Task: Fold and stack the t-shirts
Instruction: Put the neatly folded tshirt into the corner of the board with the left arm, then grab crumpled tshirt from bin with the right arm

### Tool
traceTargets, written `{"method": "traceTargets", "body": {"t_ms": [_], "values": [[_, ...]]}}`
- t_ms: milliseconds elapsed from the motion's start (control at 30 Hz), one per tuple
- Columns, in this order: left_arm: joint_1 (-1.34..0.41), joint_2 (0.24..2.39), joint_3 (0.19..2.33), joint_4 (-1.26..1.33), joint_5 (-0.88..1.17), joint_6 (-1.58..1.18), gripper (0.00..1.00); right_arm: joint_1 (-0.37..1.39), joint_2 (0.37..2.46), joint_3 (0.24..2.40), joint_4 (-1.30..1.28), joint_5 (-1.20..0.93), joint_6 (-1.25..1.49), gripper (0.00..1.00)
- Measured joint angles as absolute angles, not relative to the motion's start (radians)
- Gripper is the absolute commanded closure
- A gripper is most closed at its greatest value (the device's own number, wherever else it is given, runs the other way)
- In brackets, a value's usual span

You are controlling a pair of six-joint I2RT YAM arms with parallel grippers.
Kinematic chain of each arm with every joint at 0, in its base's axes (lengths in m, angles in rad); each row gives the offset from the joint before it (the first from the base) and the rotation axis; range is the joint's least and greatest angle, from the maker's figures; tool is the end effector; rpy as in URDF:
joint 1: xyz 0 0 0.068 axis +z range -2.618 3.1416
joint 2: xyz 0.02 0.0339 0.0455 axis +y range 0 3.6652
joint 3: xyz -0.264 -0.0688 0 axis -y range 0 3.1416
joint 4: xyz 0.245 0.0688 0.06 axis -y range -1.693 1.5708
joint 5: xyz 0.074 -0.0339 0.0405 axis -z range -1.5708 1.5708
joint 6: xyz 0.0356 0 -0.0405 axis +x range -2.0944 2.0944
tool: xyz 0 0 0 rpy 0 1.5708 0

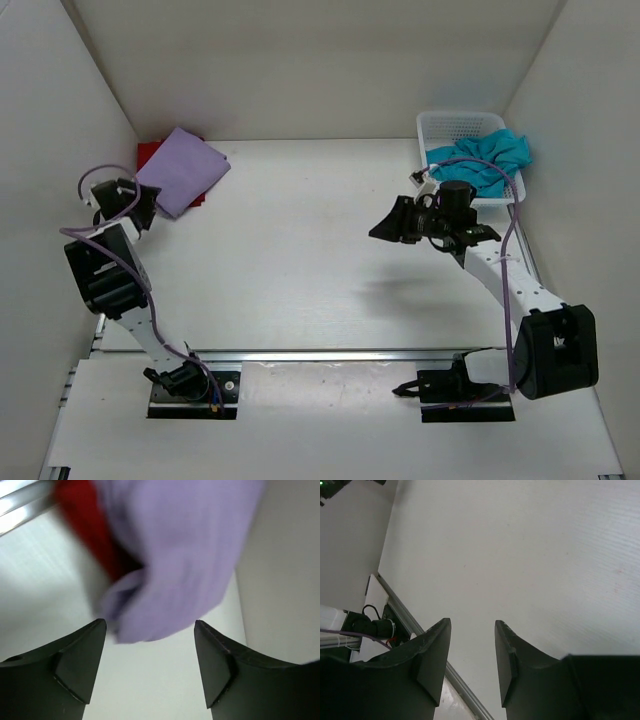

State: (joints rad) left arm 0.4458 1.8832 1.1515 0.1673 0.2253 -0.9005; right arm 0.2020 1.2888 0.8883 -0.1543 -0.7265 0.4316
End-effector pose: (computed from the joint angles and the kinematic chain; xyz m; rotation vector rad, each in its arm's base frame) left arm 0.3782 0.1719 0.1875 -1.2401 1.7707 -0.5055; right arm 0.2706 0.0796 0.2738 -0.2039 2.1682 1.1391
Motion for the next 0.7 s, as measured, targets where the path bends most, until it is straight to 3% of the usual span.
{"method": "traceTargets", "body": {"t_ms": [33, 67, 233, 400, 700], "values": [[0.462, 1.868, 1.106, 0.167, 0.213, -0.915, 0.04, 0.203, 1.288, 0.870, -0.146, -0.725, 0.436, 0.60], [0.472, 1.850, 1.071, 0.165, 0.199, -0.924, 0.01, 0.203, 1.288, 0.849, -0.140, -0.723, 0.441, 0.58], [0.458, 1.708, 0.966, 0.204, 0.150, -0.967, 0.02, 0.232, 1.290, 0.826, -0.173, -0.632, 0.439, 0.53], [0.346, 1.533, 0.890, 0.255, 0.090, -0.956, 0.02, 0.278, 1.339, 0.949, -0.215, -0.468, 0.411, 1.00], [-0.341, 1.453, 0.902, 0.297, 0.093, -0.818, 0.03, -0.045, 1.641, 1.321, -0.207, -0.216, 0.376, 1.00]]}}
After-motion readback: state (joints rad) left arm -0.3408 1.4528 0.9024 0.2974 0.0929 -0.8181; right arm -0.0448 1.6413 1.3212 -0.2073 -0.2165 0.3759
